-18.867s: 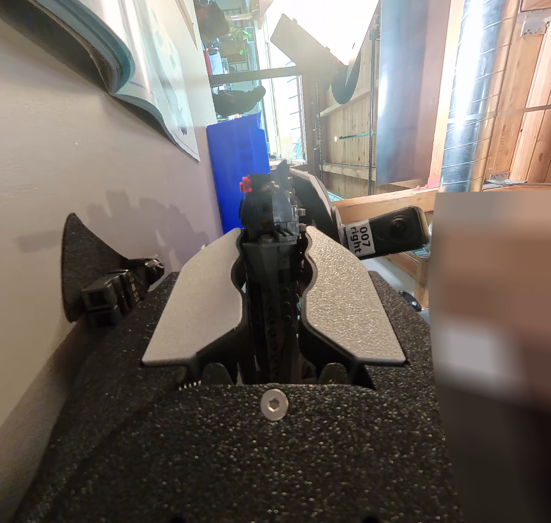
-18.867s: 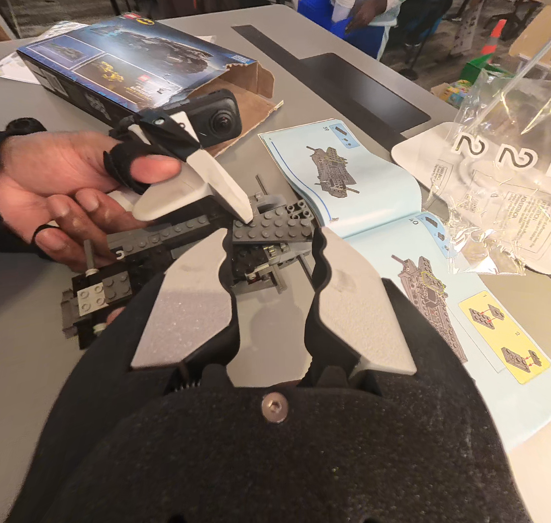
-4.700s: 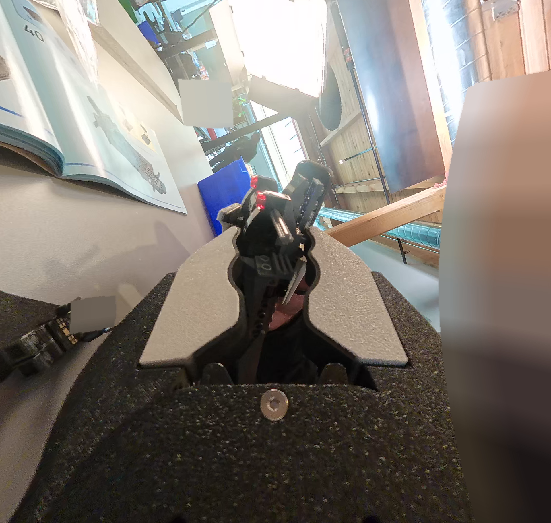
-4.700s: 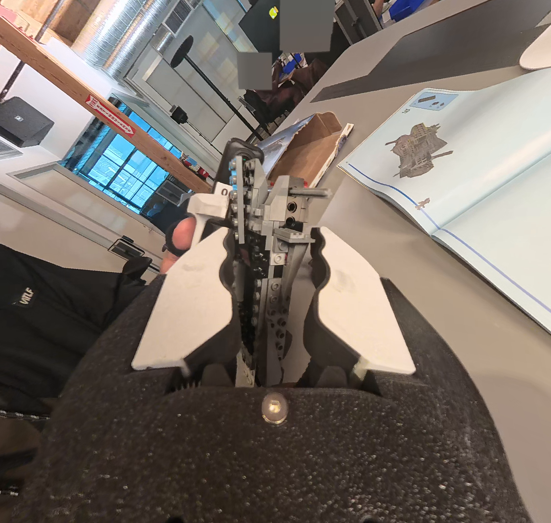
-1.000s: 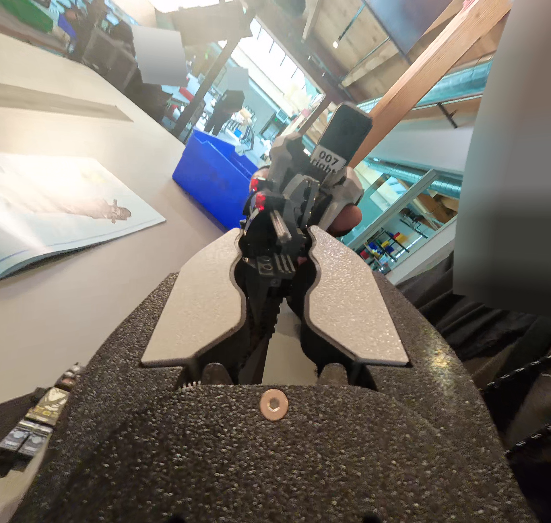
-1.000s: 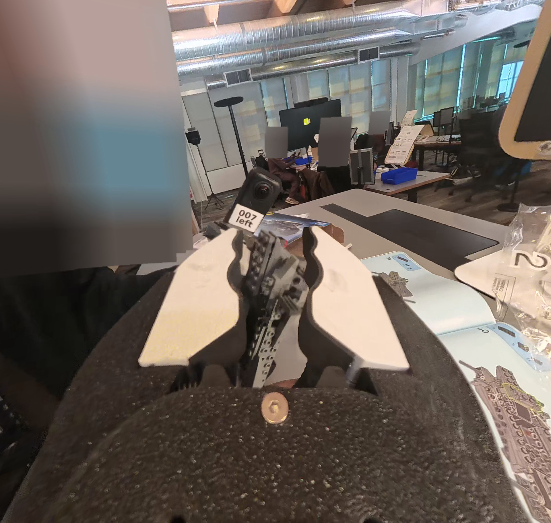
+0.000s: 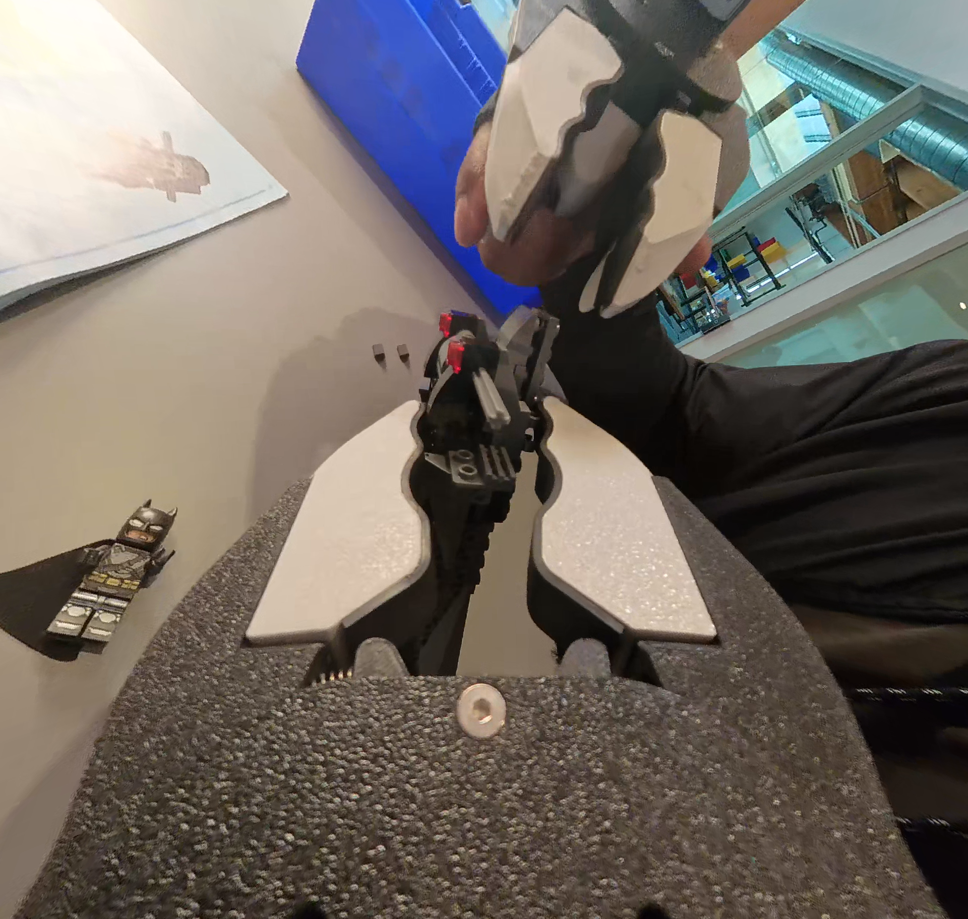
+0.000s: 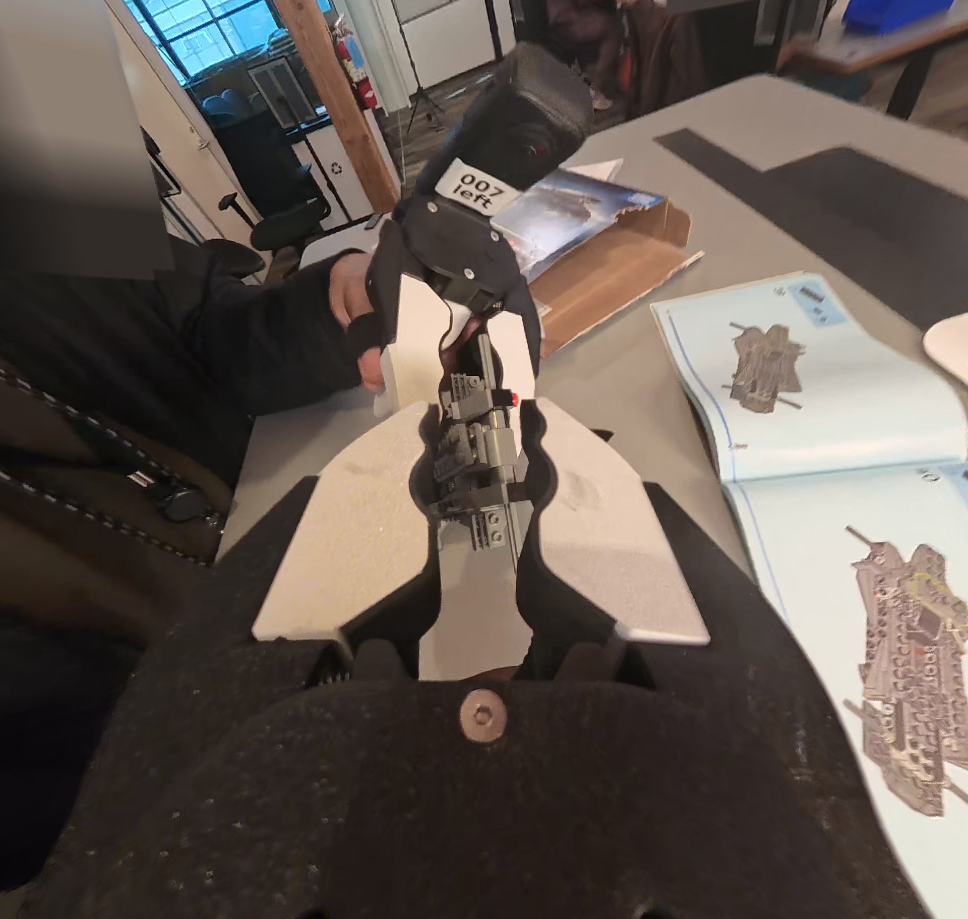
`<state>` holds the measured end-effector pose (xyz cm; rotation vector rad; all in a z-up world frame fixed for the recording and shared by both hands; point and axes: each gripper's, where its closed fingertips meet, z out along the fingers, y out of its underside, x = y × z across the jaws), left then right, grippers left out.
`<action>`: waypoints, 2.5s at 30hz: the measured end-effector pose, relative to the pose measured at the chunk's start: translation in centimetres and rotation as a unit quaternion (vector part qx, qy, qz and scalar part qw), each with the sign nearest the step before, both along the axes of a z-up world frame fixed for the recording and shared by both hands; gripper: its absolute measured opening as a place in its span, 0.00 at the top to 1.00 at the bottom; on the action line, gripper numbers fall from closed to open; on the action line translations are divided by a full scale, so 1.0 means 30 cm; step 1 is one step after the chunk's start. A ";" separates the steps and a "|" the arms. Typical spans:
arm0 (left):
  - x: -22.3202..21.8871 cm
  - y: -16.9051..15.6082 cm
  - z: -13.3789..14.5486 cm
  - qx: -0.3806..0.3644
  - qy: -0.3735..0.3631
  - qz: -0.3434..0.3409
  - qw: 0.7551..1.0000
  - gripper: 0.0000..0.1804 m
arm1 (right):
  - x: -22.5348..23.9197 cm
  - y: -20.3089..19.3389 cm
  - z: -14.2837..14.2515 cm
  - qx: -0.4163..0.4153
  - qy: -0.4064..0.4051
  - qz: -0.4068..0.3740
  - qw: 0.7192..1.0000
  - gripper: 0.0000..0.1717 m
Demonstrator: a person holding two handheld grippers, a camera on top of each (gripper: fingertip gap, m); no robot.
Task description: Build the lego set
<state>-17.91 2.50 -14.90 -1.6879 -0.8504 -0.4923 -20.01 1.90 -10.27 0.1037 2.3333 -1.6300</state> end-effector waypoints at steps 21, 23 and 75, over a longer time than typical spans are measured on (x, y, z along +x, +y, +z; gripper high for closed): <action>0.007 0.009 -0.017 -0.002 -0.025 -0.003 1.000 0.79 | 0.034 -0.006 -0.075 0.023 -0.043 0.032 0.998 0.94; 0.008 0.009 -0.018 -0.003 -0.025 -0.003 1.000 0.79 | 0.035 -0.006 -0.075 0.021 -0.045 0.035 0.998 0.94; -0.135 -0.116 -0.124 0.116 -0.170 0.098 0.974 0.79 | -0.105 -0.026 -0.244 0.024 -0.048 -0.138 0.989 0.86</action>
